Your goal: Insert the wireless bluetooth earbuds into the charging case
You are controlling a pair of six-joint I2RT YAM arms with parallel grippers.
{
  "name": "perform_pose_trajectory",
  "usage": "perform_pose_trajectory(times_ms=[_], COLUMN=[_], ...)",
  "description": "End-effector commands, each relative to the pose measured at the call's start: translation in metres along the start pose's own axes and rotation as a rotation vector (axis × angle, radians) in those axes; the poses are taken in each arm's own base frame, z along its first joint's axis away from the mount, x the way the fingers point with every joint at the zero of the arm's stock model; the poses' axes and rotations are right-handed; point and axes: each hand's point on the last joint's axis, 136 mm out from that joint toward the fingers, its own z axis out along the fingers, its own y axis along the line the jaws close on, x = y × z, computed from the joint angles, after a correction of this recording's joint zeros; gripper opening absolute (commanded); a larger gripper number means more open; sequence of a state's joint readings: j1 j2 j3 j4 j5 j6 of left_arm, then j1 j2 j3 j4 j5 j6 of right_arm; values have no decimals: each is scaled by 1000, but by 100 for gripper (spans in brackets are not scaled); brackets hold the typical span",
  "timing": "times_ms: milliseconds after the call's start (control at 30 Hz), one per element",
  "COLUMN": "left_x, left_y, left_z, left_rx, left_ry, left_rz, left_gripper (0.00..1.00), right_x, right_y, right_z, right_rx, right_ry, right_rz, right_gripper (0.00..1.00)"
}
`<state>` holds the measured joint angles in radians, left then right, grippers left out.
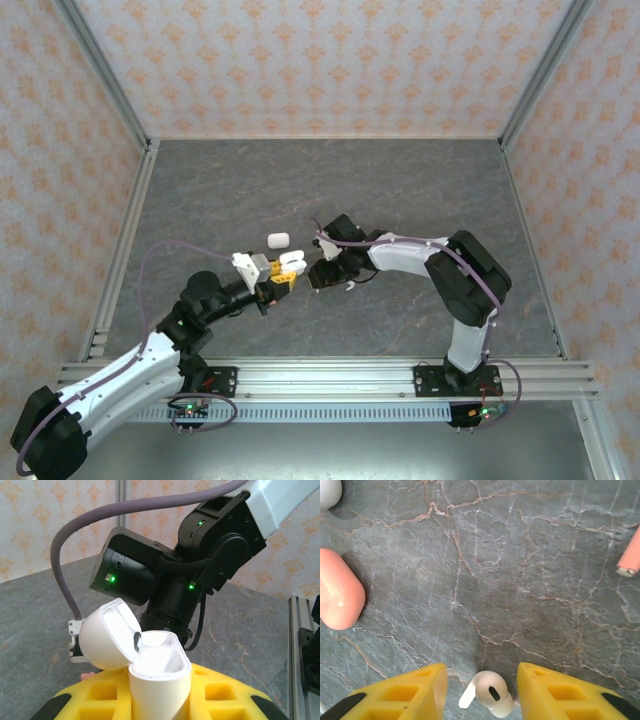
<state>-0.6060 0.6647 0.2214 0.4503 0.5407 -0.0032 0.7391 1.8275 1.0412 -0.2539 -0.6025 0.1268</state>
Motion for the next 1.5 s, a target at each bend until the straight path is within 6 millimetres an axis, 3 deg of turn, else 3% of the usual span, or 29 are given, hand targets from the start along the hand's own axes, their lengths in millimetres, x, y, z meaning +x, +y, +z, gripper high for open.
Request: perform_pose_trajectory(times_ms=[0, 300, 733, 900, 1133, 1400, 1467], left_x=[-12, -11, -10, -12, -13, -13, -12], left_y=[5, 5, 5, 5, 5, 4, 4], left_z=[0, 0, 0, 1, 2, 11, 13], left_rx=[-22, -22, -20, -18, -16, 9, 13], left_ry=[-21, -16, -7, -13, -13, 9, 12], left_rz=[8, 8, 2, -1, -6, -26, -27], left_gripper=[0, 0, 0, 0, 0, 0, 0], right_x=[27, 32, 39, 34, 7, -14, -11], right_y=[-9, -9, -10, -8, 3, 13, 13], right_z=[2, 5, 6, 4, -30, -106, -113], right_rx=[31, 25, 25, 23, 30, 112, 118], right_ry=[80, 91, 102, 69, -137, -396, -406], right_rz=[29, 30, 31, 23, -13, -96, -113], right_gripper=[40, 33, 32, 26, 24, 24, 24])
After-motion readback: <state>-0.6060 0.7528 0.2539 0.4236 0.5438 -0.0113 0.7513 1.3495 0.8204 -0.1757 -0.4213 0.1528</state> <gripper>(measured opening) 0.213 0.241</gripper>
